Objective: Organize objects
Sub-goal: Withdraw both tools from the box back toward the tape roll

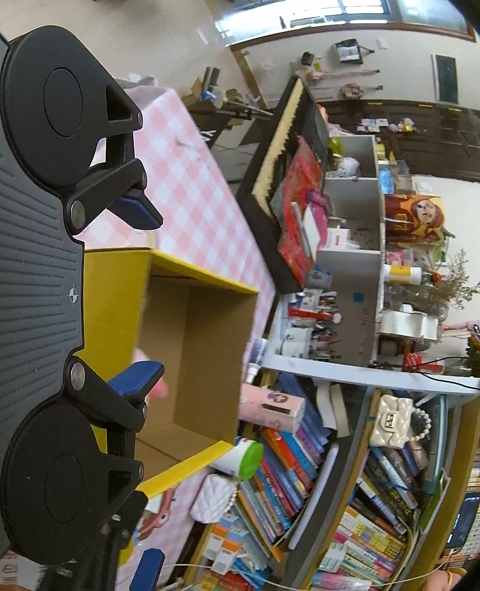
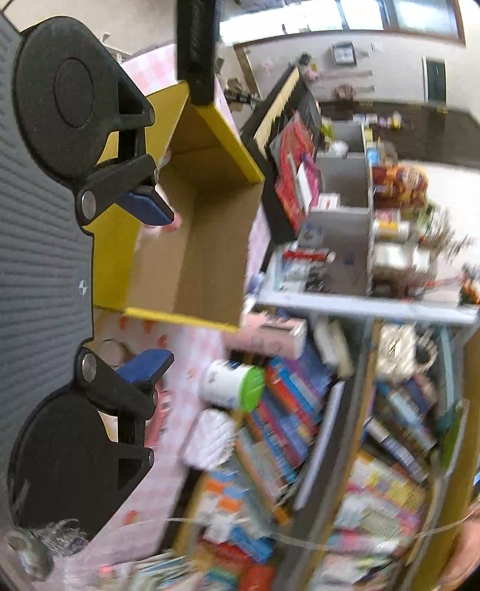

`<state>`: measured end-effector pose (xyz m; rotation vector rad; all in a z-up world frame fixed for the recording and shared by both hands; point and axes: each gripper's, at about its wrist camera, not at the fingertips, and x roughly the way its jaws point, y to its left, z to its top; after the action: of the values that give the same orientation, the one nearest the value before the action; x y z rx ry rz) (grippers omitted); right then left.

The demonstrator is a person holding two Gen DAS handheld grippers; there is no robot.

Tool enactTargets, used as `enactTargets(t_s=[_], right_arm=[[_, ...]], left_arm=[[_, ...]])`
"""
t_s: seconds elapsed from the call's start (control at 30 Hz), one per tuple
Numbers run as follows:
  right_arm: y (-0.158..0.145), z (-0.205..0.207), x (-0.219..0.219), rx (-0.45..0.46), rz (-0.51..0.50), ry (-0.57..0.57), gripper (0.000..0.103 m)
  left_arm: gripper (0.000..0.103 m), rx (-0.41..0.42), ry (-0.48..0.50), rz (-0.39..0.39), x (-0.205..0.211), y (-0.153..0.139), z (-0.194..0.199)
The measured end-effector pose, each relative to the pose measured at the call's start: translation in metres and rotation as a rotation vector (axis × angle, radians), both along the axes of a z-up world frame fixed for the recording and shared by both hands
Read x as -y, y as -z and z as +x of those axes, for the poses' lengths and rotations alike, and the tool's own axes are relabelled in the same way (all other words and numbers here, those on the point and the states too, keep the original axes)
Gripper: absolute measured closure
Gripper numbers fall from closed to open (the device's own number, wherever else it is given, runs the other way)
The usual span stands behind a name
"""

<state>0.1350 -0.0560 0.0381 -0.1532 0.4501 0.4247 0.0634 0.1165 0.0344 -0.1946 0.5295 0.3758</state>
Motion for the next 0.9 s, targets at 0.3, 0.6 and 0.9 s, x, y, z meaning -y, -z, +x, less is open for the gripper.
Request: enactTargets(t_s=[0.3,0.6,0.9], right_arm=[[0.016,-0.028,0.005,-0.080,-0.028,0.139,0.027],[0.028,-0.077,0.002,-0.120,-0.077,0.211,0.019],[0.038,-0.118,0.010,-0.169,-0.097,0.288,0.016]], left_arm=[[0.017,-0.052,0.028,-0.018,-0.003,0.015,-0.031],[0.015,-0.135,0.090,0.016,0.002,0.029,-0.064],[0.015,-0.178,0.151,0.013,0.008,0.039,-0.094]])
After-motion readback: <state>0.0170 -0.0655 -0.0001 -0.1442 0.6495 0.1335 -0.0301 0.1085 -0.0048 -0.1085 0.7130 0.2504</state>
